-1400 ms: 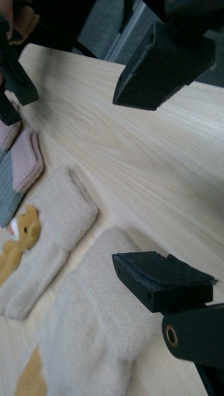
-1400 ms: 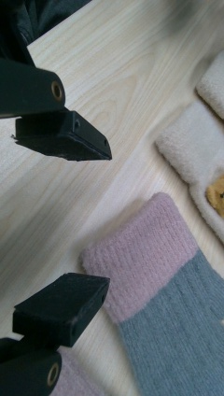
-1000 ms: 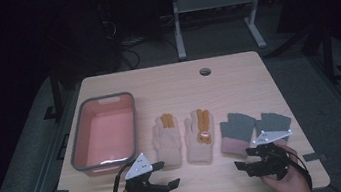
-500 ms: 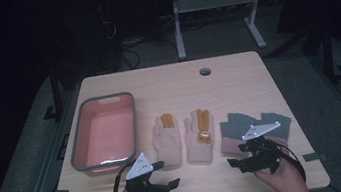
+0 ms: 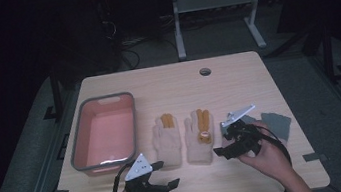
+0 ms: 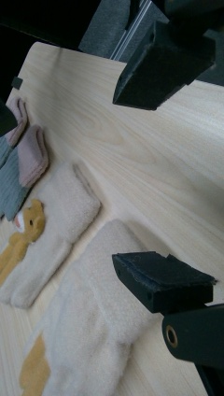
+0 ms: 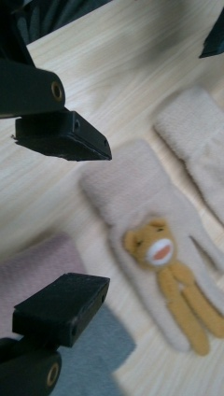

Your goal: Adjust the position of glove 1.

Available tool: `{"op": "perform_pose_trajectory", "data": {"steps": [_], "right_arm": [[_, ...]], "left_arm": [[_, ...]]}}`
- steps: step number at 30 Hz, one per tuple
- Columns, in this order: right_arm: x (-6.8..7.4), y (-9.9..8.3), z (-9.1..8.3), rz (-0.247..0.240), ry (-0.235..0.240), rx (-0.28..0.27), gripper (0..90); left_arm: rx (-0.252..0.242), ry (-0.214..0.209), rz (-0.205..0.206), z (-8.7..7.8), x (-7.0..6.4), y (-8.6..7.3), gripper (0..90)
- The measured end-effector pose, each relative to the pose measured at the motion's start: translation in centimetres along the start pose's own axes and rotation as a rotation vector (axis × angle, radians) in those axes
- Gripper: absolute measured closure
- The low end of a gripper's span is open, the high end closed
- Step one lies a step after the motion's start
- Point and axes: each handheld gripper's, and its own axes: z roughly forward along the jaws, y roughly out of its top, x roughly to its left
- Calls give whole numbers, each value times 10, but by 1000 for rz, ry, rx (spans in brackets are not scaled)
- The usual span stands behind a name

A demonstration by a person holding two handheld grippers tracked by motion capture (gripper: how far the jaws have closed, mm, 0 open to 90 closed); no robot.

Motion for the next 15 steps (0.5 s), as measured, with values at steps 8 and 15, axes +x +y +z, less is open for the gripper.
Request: {"op": "perform_pose_trajectory", "data": {"steps": [8,15], "right_arm": [[-3,22,11,-23,15,18,326],[-7,42,22,-40,9,48,331]], "left_arm": [[6,0,-1,0,0,1,198],[-2,-3,5,1,-3,1,198]]}}
